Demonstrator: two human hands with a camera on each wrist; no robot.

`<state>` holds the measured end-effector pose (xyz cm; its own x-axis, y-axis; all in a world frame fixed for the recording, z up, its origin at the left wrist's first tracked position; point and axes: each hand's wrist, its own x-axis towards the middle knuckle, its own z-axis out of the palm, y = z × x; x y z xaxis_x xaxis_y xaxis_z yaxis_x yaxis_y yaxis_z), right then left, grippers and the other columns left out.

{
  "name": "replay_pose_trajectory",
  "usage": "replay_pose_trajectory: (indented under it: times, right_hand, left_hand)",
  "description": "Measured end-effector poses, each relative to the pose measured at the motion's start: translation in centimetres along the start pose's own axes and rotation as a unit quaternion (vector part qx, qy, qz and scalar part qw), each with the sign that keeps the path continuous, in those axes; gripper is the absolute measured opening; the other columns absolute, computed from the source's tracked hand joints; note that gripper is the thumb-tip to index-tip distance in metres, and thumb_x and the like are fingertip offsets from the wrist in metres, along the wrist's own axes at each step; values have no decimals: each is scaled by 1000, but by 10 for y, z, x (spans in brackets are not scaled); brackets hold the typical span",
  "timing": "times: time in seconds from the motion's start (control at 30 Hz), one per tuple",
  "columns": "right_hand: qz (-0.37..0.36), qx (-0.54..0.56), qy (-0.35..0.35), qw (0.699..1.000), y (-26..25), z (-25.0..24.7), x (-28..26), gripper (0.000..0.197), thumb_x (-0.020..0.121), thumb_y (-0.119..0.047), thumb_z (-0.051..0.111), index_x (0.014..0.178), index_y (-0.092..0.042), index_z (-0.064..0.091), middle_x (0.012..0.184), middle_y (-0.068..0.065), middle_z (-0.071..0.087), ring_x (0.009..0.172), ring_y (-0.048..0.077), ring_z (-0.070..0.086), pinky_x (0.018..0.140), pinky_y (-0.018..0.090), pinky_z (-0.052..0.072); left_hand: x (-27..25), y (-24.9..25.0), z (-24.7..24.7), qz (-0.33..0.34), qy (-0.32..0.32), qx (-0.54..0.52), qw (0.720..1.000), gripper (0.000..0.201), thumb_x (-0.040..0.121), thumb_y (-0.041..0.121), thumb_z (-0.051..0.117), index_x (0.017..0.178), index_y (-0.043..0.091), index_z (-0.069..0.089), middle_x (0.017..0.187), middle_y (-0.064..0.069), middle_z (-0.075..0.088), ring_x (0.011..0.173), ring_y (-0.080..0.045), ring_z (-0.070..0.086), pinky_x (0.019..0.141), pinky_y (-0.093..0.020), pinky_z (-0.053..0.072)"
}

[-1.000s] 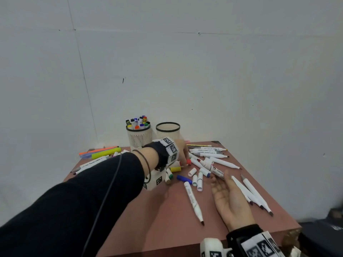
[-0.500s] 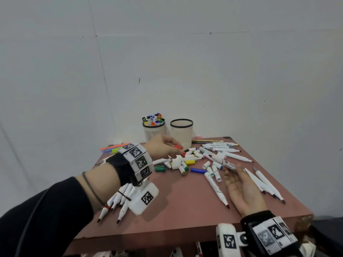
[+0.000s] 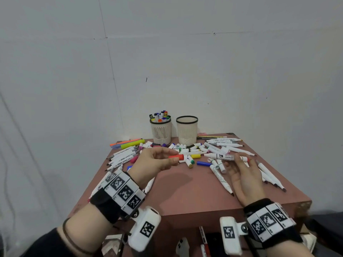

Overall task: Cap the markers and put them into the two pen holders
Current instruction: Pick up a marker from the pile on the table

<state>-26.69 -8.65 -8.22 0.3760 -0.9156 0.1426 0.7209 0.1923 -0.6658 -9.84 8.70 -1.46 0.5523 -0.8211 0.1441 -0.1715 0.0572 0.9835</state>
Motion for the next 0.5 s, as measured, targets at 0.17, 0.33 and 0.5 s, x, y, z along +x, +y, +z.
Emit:
replay_pose_trajectory:
  times: [0.17, 0.33, 0.5]
  right_hand:
    - [-27, -24, -52, 998, -2, 25, -25, 35, 65, -24, 72, 93, -13, 55, 75, 3, 68, 71, 14, 68, 70, 25, 57]
    - [-62, -41, -96, 993, -2, 45, -46, 43, 57, -28, 72, 94, -14, 56, 71, 4, 67, 71, 13, 67, 68, 23, 55]
    - [-85, -64, -117, 988, -6, 51, -56, 38, 60, -29, 71, 93, -18, 56, 74, 4, 70, 73, 14, 68, 71, 23, 55]
  left_hand:
    - [-17, -6, 0, 21, 31, -29, 999, 20, 78, 7, 72, 98, 10, 72, 86, -8, 73, 77, -11, 68, 65, -17, 51]
    - [-28, -14, -1, 25, 37, -63, 997, 24, 70, 16, 75, 93, 15, 73, 82, -8, 73, 81, -14, 67, 68, -21, 49]
    - [-36, -15, -5, 31, 28, -89, 995, 33, 62, 23, 74, 93, 14, 73, 80, -8, 72, 80, -16, 66, 68, -21, 49]
